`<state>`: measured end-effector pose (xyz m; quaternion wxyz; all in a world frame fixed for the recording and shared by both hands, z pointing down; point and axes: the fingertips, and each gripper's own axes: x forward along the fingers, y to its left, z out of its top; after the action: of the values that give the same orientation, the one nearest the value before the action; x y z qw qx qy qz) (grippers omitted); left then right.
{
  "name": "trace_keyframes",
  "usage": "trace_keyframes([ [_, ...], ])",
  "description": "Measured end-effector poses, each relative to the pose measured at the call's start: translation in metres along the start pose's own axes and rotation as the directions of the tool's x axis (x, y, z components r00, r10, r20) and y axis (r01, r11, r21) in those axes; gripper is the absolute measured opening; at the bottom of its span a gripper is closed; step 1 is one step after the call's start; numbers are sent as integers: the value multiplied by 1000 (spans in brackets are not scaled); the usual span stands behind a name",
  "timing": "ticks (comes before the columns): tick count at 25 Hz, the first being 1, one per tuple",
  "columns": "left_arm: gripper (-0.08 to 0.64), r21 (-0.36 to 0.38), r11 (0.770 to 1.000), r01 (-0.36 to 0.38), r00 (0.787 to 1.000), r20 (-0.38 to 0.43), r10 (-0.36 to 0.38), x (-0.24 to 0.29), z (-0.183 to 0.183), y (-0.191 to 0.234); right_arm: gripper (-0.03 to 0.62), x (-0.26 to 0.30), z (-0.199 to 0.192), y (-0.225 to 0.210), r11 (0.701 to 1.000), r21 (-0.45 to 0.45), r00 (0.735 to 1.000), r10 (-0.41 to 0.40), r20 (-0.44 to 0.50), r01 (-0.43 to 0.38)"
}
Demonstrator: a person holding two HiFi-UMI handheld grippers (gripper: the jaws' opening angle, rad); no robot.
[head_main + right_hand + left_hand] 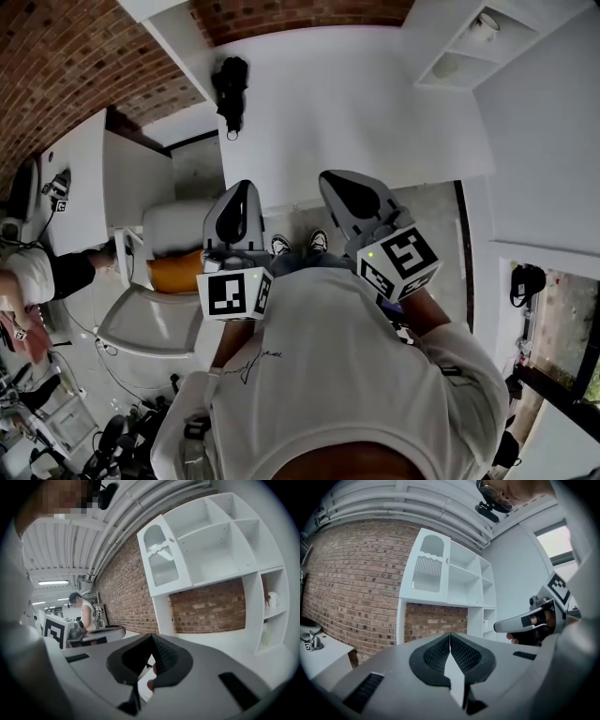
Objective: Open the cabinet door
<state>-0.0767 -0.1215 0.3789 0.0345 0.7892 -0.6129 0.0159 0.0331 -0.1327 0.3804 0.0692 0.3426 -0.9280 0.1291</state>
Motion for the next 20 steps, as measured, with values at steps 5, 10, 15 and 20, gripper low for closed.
trace_keyframes([
  [5,15,-2,1000,21,999,33,-21,13,10,9,25,14,29,-6,997,-81,999,-13,43,16],
  [10,15,-5,1000,30,999,40,-30,24,11,15,25,30,53,-17,991,-125,997,-36,70,45],
  [15,15,-14,1000,16,999,45,-16,28,11,22,26,44,78,-27,984,-175,995,-22,99,39],
  [20,15,-24,1000,14,999,52,-13,33,14,27,26,58,99,-36,976,-215,993,-18,119,44],
])
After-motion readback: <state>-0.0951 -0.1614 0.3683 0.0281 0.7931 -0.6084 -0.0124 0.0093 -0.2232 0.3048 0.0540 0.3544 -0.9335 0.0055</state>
